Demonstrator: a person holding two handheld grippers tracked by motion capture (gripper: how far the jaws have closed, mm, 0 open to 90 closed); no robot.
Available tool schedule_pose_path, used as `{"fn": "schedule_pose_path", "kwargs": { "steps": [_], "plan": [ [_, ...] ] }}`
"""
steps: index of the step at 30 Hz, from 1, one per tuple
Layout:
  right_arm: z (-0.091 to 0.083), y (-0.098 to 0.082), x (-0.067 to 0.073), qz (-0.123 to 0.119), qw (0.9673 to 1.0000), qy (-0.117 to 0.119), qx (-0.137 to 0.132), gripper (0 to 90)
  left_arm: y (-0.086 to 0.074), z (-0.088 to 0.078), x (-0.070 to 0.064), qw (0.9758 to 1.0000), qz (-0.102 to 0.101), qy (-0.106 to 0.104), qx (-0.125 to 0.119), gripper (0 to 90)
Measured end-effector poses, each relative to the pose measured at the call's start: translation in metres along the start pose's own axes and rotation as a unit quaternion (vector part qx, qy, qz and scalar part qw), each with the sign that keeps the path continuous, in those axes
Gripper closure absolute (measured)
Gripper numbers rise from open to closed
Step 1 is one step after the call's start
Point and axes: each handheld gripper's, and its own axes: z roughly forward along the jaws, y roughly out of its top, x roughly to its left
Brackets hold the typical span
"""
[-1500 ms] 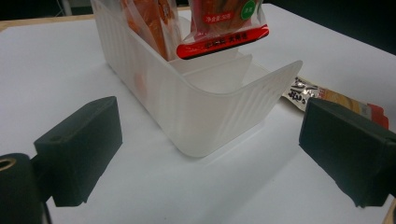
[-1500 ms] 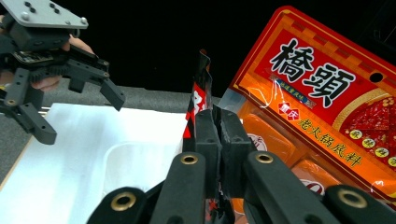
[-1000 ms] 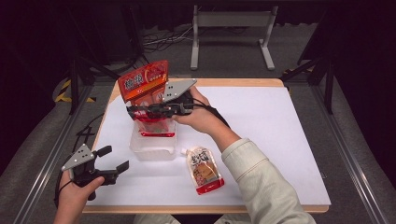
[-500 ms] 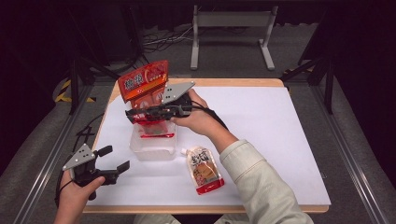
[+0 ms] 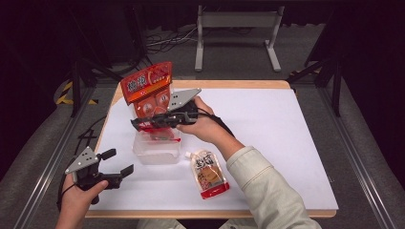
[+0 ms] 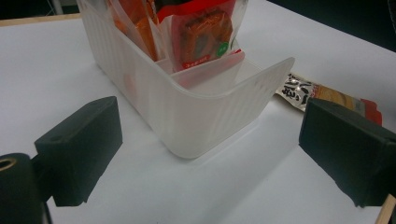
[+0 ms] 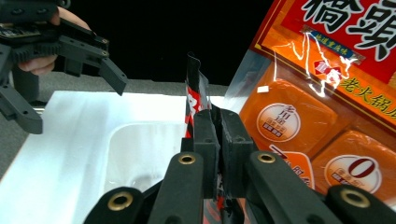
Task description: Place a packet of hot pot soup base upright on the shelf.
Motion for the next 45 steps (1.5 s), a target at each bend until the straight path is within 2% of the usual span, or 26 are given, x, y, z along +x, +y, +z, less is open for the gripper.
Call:
{"fn": "schedule_pose_path", "kwargs": {
  "steps": [11, 18, 20, 22, 24, 32, 38, 41, 45],
  "plan": [
    [-0.002, -0.008, 0.000, 0.018, 0.9997, 0.004, -0.015, 86.3, 0.001, 0.002, -0.001, 1.0000, 0.002, -0.002, 0.001, 6.8],
    [-0.005, -0.014, -0.004, 0.046, 0.9984, 0.004, -0.031, 86.2, 0.000, 0.003, 0.000, 1.0000, -0.001, -0.001, 0.001, 6.8],
    [-0.004, -0.017, -0.005, 0.052, 0.9984, 0.001, -0.022, 86.3, 0.000, 0.003, 0.000, 1.0000, 0.000, -0.002, 0.001, 6.8],
    [0.002, -0.025, -0.005, 0.046, 0.9989, -0.006, 0.010, 86.3, 0.000, 0.003, 0.000, 1.0000, 0.000, -0.002, 0.001, 6.8],
    [0.006, -0.033, -0.005, 0.051, 0.9985, -0.003, 0.020, 86.3, 0.000, 0.002, 0.000, 1.0000, -0.001, -0.002, 0.001, 6.8],
    [0.005, -0.041, -0.005, 0.070, 0.9974, -0.003, 0.014, 83.4, 0.000, 0.003, 0.000, 1.0000, -0.002, -0.001, 0.004, 6.8],
    [0.003, -0.045, -0.007, 0.088, 0.9959, -0.015, 0.015, 82.2, 0.000, 0.004, -0.001, 1.0000, 0.000, -0.002, 0.005, 6.8],
    [0.004, -0.048, -0.009, 0.102, 0.9943, -0.024, 0.021, 78.9, 0.000, 0.004, -0.001, 1.0000, 0.001, -0.002, 0.006, 6.8],
    [0.004, -0.049, -0.009, 0.110, 0.9935, -0.021, 0.019, 75.3, 0.000, 0.006, 0.000, 1.0000, 0.000, -0.004, 0.007, 6.8]
  ]
}}
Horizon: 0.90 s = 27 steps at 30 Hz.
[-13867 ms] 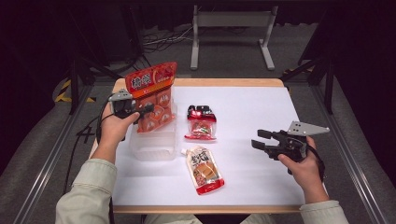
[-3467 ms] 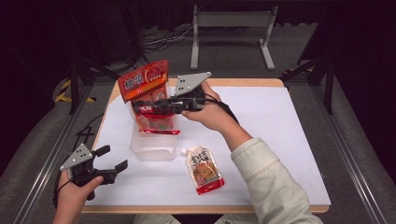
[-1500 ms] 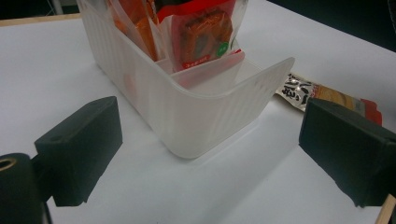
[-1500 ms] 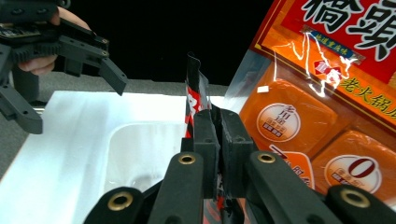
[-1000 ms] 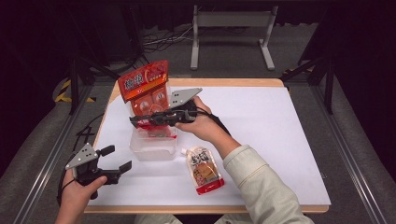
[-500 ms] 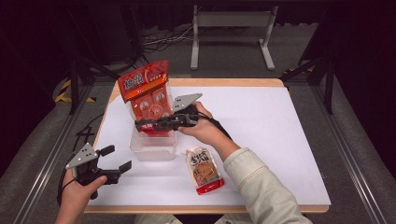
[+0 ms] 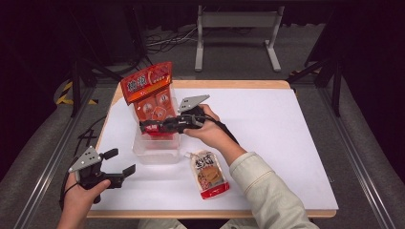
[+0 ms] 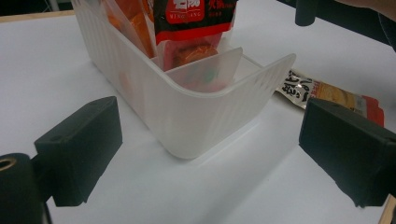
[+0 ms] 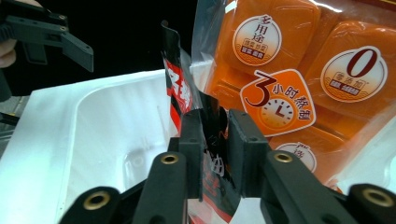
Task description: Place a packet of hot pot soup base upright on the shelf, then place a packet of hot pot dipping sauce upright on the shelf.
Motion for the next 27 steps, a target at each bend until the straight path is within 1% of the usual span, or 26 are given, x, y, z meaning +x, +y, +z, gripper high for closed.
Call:
{"fn": "schedule_pose_path", "kwargs": {
  "steps": [1, 2, 6, 9, 10, 13, 15, 16, 18, 21, 23, 25, 27],
  "plan": [
    [0.000, 0.000, 0.000, 0.001, 1.0000, 0.001, -0.001, 73.6, 0.000, 0.001, 0.000, 1.0000, 0.003, 0.000, 0.001, 6.8],
    [-0.001, 0.000, 0.001, 0.001, 1.0000, 0.003, -0.003, 71.4, 0.000, 0.001, 0.000, 1.0000, 0.000, -0.001, 0.001, 6.8],
    [-0.008, 0.002, 0.003, 0.014, 0.9997, 0.012, -0.017, 64.4, 0.000, 0.001, 0.000, 1.0000, 0.000, 0.000, 0.001, 6.7],
    [-0.018, 0.002, 0.005, 0.031, 0.9985, 0.018, -0.041, 59.5, 0.001, 0.002, 0.000, 1.0000, 0.001, 0.000, 0.001, 6.7],
    [-0.022, 0.003, 0.006, 0.032, 0.9983, 0.015, -0.046, 57.2, 0.001, 0.002, 0.000, 1.0000, 0.004, 0.000, 0.001, 6.7],
    [-0.033, 0.003, 0.008, 0.033, 0.9980, 0.011, -0.053, 48.5, 0.001, 0.002, 0.000, 1.0000, 0.001, 0.001, 0.001, 6.6],
    [-0.042, 0.001, 0.010, 0.037, 0.9977, 0.000, -0.057, 43.1, 0.001, 0.002, -0.001, 1.0000, 0.001, 0.001, 0.001, 6.6],
    [-0.046, 0.000, 0.011, 0.035, 0.9976, -0.007, -0.059, 41.1, 0.001, 0.002, -0.001, 1.0000, 0.002, 0.002, 0.002, 6.6],
    [-0.055, -0.002, 0.013, 0.033, 0.9972, -0.019, -0.064, 40.4, 0.001, 0.003, -0.001, 1.0000, 0.005, 0.002, 0.001, 6.6],
    [-0.067, -0.005, 0.015, 0.034, 0.9962, -0.037, -0.070, 40.3, 0.001, 0.003, -0.002, 1.0000, 0.002, 0.001, 0.000, 6.6],
    [-0.076, -0.006, 0.016, 0.036, 0.9954, -0.043, -0.077, 40.2, 0.002, 0.003, -0.002, 1.0000, 0.002, 0.001, 0.000, 6.7],
    [-0.084, -0.008, 0.017, 0.037, 0.9947, -0.045, -0.085, 37.4, 0.002, 0.004, -0.002, 1.0000, 0.004, 0.002, 0.000, 6.7],
    [-0.092, -0.009, 0.018, 0.033, 0.9950, -0.047, -0.082, 35.1, 0.002, 0.004, -0.002, 1.0000, 0.007, 0.002, 0.002, 6.6]
  ]
}}
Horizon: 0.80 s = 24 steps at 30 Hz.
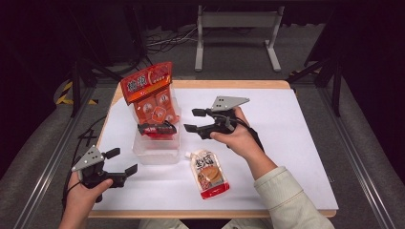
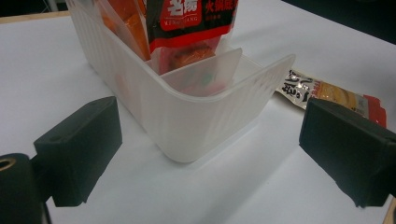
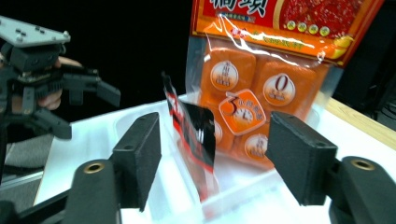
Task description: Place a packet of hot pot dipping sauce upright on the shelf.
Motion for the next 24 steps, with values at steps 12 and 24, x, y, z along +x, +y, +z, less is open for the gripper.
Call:
{"fn": "schedule_pose_path", "kwargs": {
  "steps": [12, 24],
  "plan": [
    [-0.028, -0.010, 0.002, 0.018, 0.9997, -0.010, 0.016, 10.0, 0.000, -0.001, 0.001, 1.0000, -0.003, 0.004, -0.003, 6.7],
    [-0.039, -0.022, 0.004, 0.020, 0.9984, -0.033, 0.042, 24.1, 0.000, -0.002, 0.001, 1.0000, -0.006, 0.004, -0.004, 6.7]
  ]
}}
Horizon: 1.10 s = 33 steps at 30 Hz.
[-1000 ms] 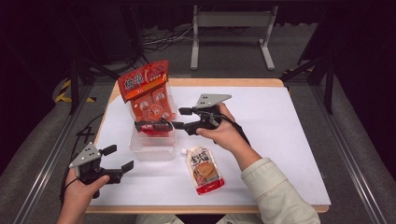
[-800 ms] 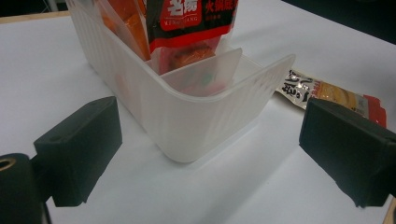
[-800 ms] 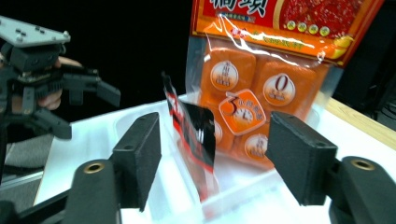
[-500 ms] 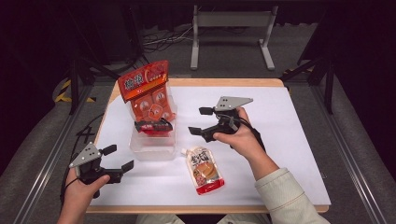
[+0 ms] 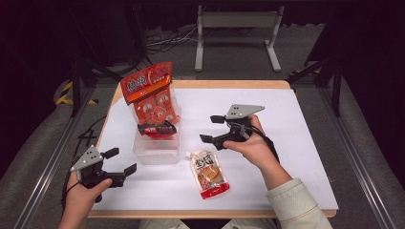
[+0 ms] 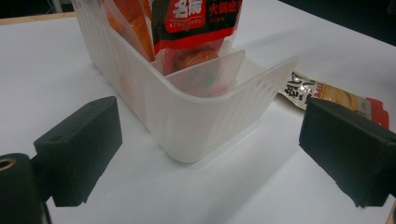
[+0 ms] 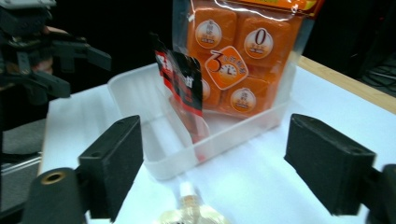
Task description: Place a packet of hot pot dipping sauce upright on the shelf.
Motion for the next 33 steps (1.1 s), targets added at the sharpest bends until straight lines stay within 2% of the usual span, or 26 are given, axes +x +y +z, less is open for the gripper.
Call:
{"fn": "schedule_pose_path", "kwargs": {
  "steps": [1, 3, 8, 21, 26, 30, 33],
  "plan": [
    [-0.002, -0.002, 0.000, -0.002, 1.0000, 0.000, 0.004, 29.2, 0.000, 0.000, 0.000, 1.0000, 0.000, 0.001, 0.000, 6.7],
    [-0.005, -0.005, 0.000, 0.000, 1.0000, 0.000, 0.005, 29.7, 0.000, 0.001, 0.000, 1.0000, 0.002, 0.001, 0.002, 6.7],
    [-0.007, -0.016, 0.000, -0.008, 0.9995, -0.026, 0.015, 29.7, 0.000, 0.001, -0.001, 1.0000, 0.006, 0.001, 0.000, 6.8],
    [0.009, -0.049, -0.008, 0.013, 0.9980, -0.012, 0.060, 37.3, 0.001, 0.001, -0.004, 0.9999, 0.010, 0.000, -0.002, 7.0],
    [0.017, -0.059, -0.010, 0.023, 0.9947, -0.010, 0.099, 35.6, 0.001, 0.001, -0.004, 0.9999, 0.010, 0.000, -0.002, 7.0],
    [0.022, -0.065, -0.009, 0.025, 0.9939, -0.009, 0.107, 36.5, 0.000, 0.001, -0.004, 0.9999, 0.010, -0.001, -0.002, 7.0],
    [0.026, -0.070, -0.009, 0.023, 0.9923, -0.015, 0.121, 33.5, 0.000, 0.001, -0.004, 0.9999, 0.012, -0.001, -0.001, 7.0]
  ]
}}
